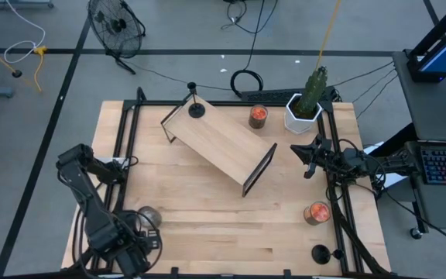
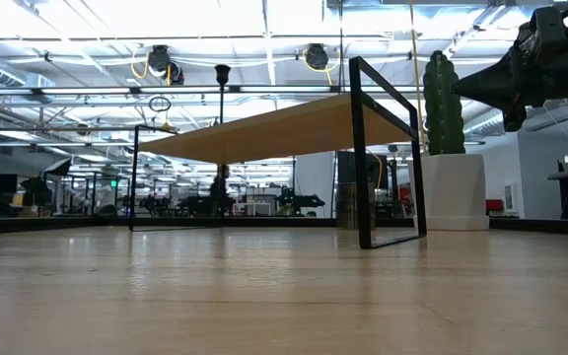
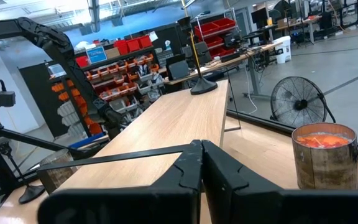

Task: Pick & Place candle stick holders
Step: Put the left black candle holder on the shelf

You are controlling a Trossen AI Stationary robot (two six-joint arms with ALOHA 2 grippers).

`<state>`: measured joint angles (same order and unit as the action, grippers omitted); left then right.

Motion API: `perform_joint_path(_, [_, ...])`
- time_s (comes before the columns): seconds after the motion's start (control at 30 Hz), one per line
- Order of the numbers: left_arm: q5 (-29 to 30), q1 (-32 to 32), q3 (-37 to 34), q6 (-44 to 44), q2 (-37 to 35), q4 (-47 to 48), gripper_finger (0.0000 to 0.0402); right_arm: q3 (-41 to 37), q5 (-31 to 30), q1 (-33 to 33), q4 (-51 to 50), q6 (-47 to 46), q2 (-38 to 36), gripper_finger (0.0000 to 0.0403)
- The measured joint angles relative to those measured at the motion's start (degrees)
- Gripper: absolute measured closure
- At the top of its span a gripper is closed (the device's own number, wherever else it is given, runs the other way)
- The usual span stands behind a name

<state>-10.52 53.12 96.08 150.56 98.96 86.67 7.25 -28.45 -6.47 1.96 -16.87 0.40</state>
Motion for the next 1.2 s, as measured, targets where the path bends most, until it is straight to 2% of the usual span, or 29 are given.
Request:
perform_joint_path(0.3, [-0.2, 0.1, -3.7, -0.2, 0.1, -4.5, 0.0266, 0.0, 0.0, 0.0, 0.0, 0.0, 0.0, 0.0399])
perform_joint_path(0.87, [-0.6, 0.3, -3.7, -3.3, 0.1, -1.5, 0.0266, 0.0, 0.0, 0.0, 0.0, 0.0, 0.0, 0.0399])
perform_joint_path(1.07, [-4.4, 0.3, -5.4, -3.5, 0.0, -1.0, 0.0266, 0.0, 0.0, 0.0, 0.0, 0.0, 0.0, 0.0399])
perform_joint_path(1.2, [-6.3, 0.3, -9.1, -4.4, 0.0, -5.7, 0.0266, 0.0, 0.0, 0.0, 0.0, 0.0, 0.0, 0.0399])
